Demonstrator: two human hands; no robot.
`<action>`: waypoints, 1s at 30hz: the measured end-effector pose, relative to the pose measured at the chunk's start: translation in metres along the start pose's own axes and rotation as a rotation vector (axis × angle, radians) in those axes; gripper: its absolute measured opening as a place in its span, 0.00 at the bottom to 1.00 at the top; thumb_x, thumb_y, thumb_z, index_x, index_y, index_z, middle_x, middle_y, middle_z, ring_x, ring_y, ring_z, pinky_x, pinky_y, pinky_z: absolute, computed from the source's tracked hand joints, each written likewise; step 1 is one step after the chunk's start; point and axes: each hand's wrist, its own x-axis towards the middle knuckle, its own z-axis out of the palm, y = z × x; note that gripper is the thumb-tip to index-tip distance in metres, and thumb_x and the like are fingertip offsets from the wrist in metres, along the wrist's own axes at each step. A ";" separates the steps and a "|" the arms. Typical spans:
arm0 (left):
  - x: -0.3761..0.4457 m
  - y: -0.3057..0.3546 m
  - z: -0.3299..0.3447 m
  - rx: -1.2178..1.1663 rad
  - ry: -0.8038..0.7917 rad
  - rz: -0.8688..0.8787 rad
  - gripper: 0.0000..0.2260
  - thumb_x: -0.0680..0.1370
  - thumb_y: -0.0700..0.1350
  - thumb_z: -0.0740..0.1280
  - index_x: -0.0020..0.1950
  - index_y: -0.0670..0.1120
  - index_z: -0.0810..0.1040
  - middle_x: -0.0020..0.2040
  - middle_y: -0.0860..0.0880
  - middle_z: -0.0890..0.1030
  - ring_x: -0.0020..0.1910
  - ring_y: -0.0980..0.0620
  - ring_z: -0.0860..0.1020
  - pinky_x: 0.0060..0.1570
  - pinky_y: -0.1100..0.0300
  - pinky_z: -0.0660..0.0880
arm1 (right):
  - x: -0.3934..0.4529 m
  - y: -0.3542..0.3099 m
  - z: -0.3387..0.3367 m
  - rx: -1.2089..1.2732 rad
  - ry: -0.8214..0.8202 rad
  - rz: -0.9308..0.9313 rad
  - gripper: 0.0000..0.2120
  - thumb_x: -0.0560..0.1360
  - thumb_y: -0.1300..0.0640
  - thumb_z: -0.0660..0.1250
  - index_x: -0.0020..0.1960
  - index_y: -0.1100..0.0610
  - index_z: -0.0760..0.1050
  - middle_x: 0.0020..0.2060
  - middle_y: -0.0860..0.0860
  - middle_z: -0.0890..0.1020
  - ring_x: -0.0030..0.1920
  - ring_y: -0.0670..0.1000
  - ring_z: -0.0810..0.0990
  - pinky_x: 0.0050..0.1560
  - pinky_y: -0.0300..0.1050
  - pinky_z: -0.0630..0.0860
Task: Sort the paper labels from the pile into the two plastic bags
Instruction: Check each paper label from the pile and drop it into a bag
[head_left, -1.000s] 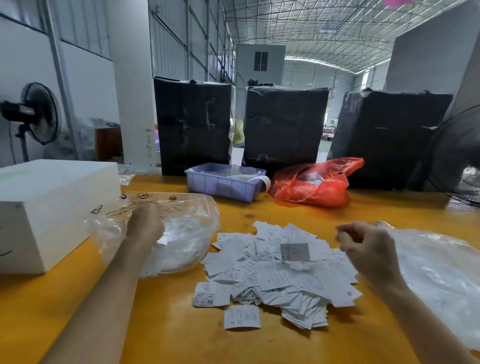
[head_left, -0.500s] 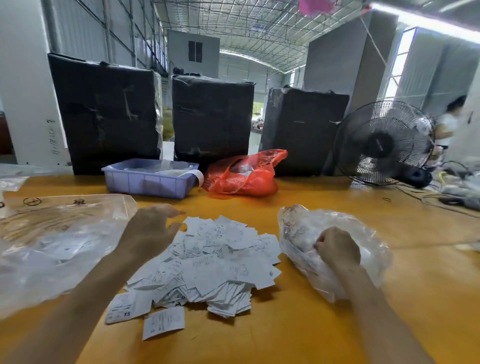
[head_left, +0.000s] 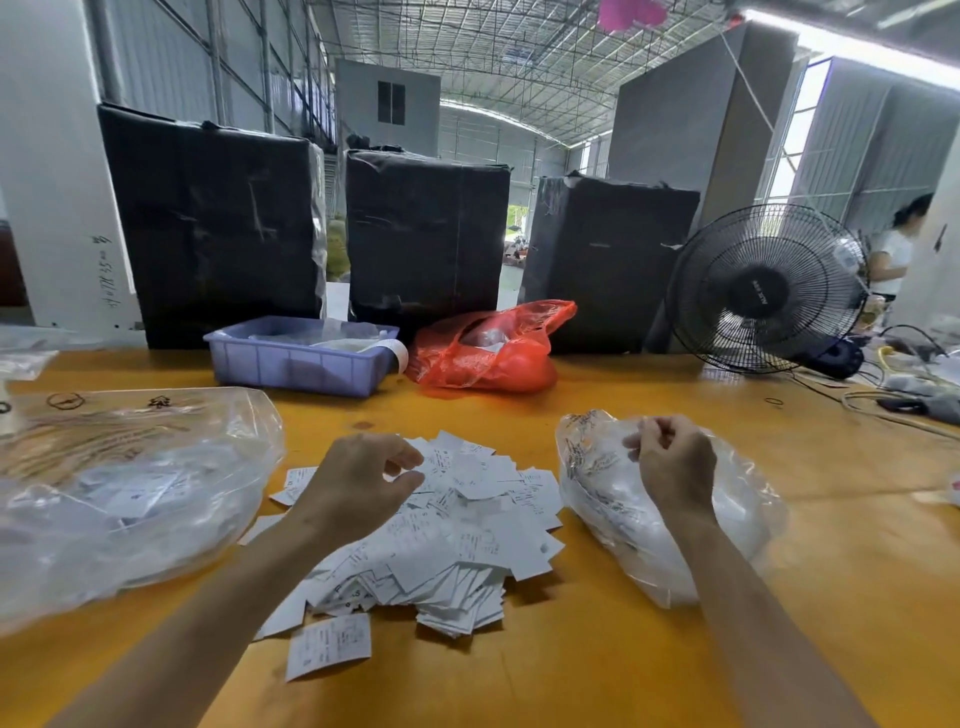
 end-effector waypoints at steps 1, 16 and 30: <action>0.000 0.002 0.001 -0.033 -0.010 -0.001 0.09 0.74 0.43 0.71 0.53 0.43 0.82 0.48 0.50 0.83 0.46 0.56 0.80 0.47 0.67 0.75 | -0.003 -0.008 0.002 0.139 -0.047 0.030 0.06 0.79 0.62 0.61 0.48 0.64 0.74 0.34 0.54 0.79 0.31 0.49 0.76 0.32 0.38 0.73; -0.005 0.019 0.001 -0.893 -0.054 -0.473 0.06 0.74 0.40 0.71 0.45 0.37 0.83 0.36 0.44 0.84 0.31 0.53 0.77 0.33 0.66 0.76 | -0.077 -0.076 0.054 0.675 -0.858 0.260 0.13 0.71 0.69 0.70 0.55 0.63 0.75 0.34 0.54 0.83 0.32 0.49 0.82 0.35 0.38 0.77; -0.003 0.006 -0.006 -0.906 -0.179 -0.505 0.11 0.68 0.46 0.73 0.47 0.42 0.81 0.39 0.48 0.85 0.34 0.55 0.81 0.34 0.65 0.78 | -0.074 -0.071 0.052 0.570 -0.851 0.400 0.11 0.58 0.48 0.75 0.33 0.54 0.78 0.28 0.47 0.78 0.33 0.45 0.74 0.42 0.42 0.69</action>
